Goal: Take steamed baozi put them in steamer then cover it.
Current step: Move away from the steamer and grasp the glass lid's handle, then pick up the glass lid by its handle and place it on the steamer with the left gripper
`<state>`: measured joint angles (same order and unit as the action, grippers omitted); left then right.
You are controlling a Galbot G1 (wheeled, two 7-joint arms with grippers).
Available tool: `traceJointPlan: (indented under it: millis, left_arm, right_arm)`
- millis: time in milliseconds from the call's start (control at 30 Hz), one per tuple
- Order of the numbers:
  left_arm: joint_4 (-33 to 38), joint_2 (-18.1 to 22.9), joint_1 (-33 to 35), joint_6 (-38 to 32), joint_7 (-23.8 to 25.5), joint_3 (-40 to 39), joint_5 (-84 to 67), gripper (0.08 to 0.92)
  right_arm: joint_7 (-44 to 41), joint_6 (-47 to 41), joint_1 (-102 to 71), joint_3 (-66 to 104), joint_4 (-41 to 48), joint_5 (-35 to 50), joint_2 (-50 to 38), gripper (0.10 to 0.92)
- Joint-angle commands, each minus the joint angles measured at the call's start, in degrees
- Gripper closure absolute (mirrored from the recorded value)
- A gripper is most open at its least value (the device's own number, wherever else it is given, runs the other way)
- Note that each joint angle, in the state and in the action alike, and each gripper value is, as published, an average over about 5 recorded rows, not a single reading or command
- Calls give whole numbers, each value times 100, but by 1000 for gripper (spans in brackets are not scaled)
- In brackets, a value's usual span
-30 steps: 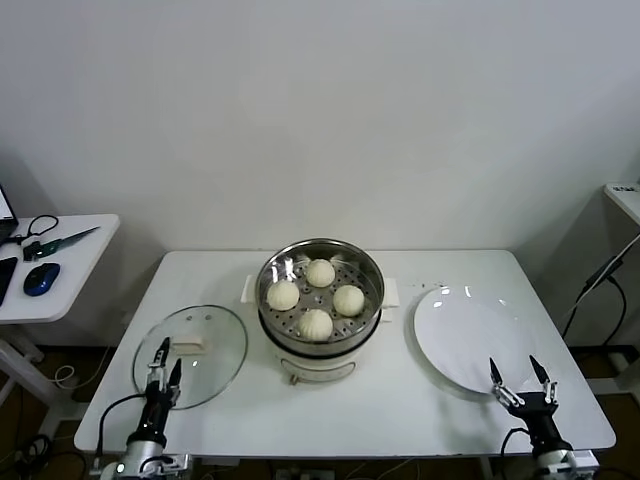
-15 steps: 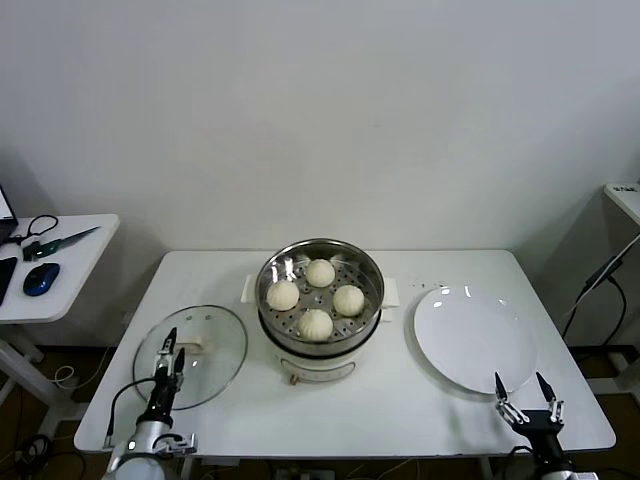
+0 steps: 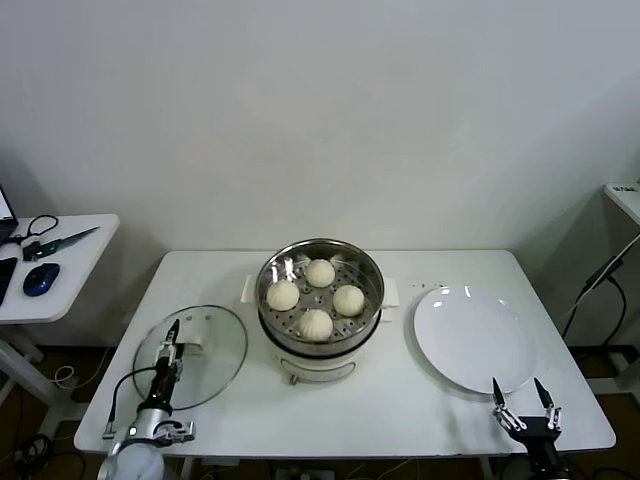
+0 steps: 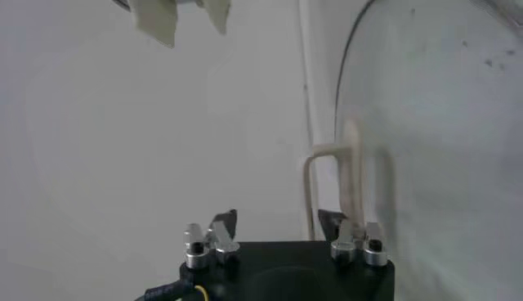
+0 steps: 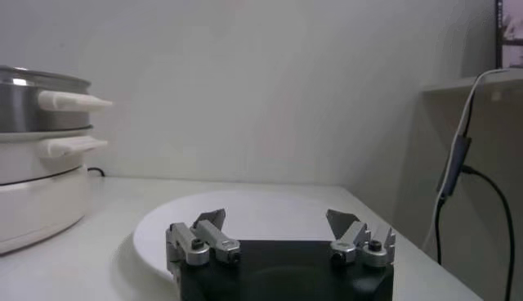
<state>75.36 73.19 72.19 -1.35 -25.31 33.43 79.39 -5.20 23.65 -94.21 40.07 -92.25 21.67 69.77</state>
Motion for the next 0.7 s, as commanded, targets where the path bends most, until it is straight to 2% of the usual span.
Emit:
traceJointPlan:
  millis: [33, 500, 600, 700]
  left_arm:
    - [-223, -17, -178, -28, -33, -10, 34, 390]
    - [-358, 5, -158, -117, -76, 25, 28, 805]
    - [-251, 1, -111, -127, -79, 30, -72, 856]
    - [71, -49, -2, -123, 2, 8, -361, 862]
  right_arm:
    - [-11, 3, 5, -11, 0, -39, 50, 203]
    - [-14, 4, 10, -17, -49, -90, 79, 203]
    - [-2, -6, 13, -6, -62, -128, 63, 203]
    - [25, -14, 16, -4, -70, -192, 62, 203]
